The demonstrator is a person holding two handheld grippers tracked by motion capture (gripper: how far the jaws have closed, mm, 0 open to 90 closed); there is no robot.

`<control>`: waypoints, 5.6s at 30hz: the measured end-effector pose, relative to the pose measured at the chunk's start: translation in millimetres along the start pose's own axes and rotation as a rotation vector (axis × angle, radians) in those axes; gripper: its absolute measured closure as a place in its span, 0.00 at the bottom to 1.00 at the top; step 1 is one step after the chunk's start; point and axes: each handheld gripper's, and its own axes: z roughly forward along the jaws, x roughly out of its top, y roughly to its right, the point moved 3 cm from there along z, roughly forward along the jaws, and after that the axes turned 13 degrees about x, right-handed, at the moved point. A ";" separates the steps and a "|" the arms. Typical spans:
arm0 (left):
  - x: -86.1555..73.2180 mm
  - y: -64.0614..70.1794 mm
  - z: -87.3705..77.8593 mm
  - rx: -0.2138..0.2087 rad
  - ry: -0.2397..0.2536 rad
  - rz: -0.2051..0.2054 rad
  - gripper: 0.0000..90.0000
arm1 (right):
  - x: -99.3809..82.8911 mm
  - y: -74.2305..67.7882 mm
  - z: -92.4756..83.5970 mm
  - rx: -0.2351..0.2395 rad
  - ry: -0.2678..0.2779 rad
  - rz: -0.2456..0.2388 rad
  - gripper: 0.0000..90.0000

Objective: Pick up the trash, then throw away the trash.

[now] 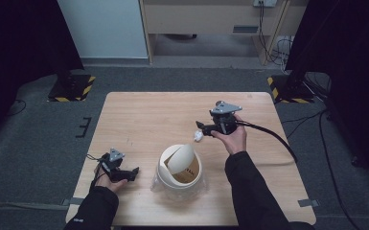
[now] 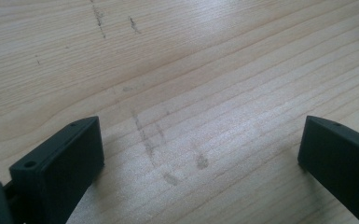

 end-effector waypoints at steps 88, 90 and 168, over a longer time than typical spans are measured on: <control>0.0 0.1 0.0 0.000 0.000 0.000 0.00 | -31.5 28.1 -47.9 0.004 0.071 0.144 0.74; 0.0 0.1 0.0 0.000 0.000 0.000 0.00 | -31.8 26.1 -60.0 0.008 0.091 0.141 0.74; 0.0 0.2 -0.1 0.000 0.000 -0.001 0.00 | 3.8 -97.1 -158.2 0.336 0.366 -0.016 0.74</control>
